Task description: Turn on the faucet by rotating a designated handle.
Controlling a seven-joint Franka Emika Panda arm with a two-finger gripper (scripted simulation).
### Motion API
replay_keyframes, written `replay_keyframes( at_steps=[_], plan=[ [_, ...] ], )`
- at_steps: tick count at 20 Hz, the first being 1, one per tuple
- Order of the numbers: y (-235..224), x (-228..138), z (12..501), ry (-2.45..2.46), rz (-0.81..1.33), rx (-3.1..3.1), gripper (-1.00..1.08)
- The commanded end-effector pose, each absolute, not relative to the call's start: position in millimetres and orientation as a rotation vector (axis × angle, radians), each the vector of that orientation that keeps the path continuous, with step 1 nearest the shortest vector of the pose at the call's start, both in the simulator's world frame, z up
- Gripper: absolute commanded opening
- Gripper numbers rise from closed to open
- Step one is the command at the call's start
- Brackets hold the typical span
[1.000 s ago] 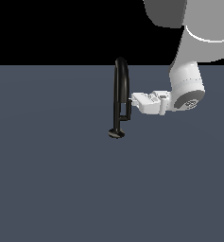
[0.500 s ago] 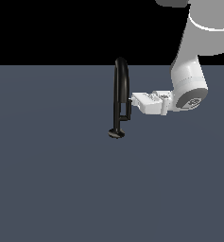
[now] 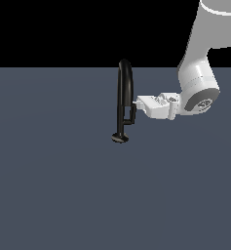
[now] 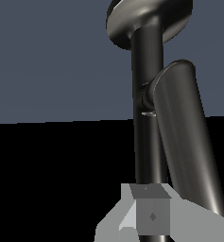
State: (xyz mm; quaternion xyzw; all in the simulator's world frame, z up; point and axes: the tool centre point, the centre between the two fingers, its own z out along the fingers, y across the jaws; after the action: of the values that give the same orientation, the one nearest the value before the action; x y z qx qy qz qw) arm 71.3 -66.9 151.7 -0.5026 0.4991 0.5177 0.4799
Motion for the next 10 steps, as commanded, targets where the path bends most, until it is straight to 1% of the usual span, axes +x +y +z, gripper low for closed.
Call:
replay_keyframes(
  at_steps=[1, 6, 8, 10],
  plan=[
    [-67.2, 64.0, 155.7, 1.213, 1.269, -1.228, -1.00],
    [-67.6, 52.9, 159.8, 1.213, 1.269, -1.228, -1.00],
    [-67.7, 57.2, 159.8, 1.214, 1.262, -1.229, -1.00],
    [-68.1, 51.4, 157.9, 1.214, 1.262, -1.229, -1.00]
  ],
)
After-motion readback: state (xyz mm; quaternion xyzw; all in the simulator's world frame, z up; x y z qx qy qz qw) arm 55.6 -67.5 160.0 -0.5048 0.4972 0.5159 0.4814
